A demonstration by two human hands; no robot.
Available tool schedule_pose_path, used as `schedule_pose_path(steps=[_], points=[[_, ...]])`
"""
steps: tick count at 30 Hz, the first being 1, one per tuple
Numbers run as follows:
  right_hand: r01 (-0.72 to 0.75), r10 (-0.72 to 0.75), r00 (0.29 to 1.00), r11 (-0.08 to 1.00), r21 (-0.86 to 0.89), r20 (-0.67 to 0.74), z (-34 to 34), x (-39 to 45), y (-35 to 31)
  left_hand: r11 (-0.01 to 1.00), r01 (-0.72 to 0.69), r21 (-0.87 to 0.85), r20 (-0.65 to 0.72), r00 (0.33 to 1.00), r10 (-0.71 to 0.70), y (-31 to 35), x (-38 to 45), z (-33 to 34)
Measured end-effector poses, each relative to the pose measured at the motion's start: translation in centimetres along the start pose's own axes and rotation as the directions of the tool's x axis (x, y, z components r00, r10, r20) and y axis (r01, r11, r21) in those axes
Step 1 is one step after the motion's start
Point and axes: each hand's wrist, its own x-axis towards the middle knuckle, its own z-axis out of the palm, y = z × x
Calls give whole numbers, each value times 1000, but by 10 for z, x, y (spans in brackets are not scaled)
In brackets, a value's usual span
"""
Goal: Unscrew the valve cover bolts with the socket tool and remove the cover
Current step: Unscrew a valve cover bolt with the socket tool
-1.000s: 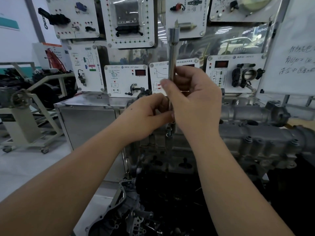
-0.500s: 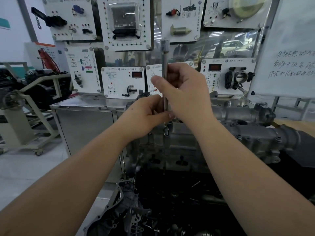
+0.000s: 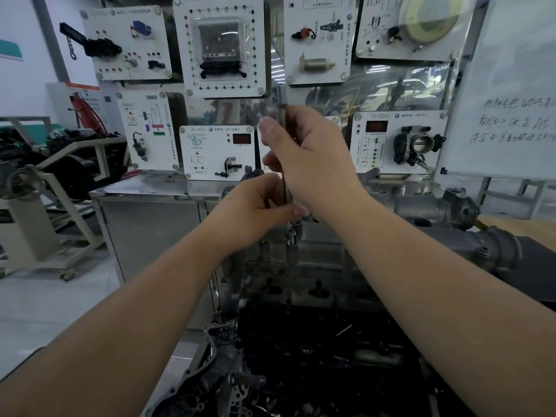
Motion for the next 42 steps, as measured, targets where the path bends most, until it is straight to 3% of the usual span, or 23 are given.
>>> schedule_pose_path(steps=[9,17,21,26,33,39,42], points=[[32,-30,986,999,-7,164,-10,11,2,996,24,-85,92,996,-16,-9,-1,-7],[40,-38,999,998,52,-25,13,6,16,999,-26,-23,36,999,27,-2,-1,-1],[-49,68,994,974,219,-83,15,16,21,1000,-12,19,90,996,11,-11,1,-4],[-197,177,980,885,423,86,9,18,17,1000,12,8,123,992,-12,-12,0,-6],[-266,267,963,934,238,29,9,15,6,999,4,34,57,998,-6,-12,4,-4],[-226,250,967,923,312,-41,6,18,-10,994,23,107,52,998,-28,-12,5,1],[-279,265,960,870,407,93,6,21,-10,997,22,75,114,993,-30,-13,2,-2]])
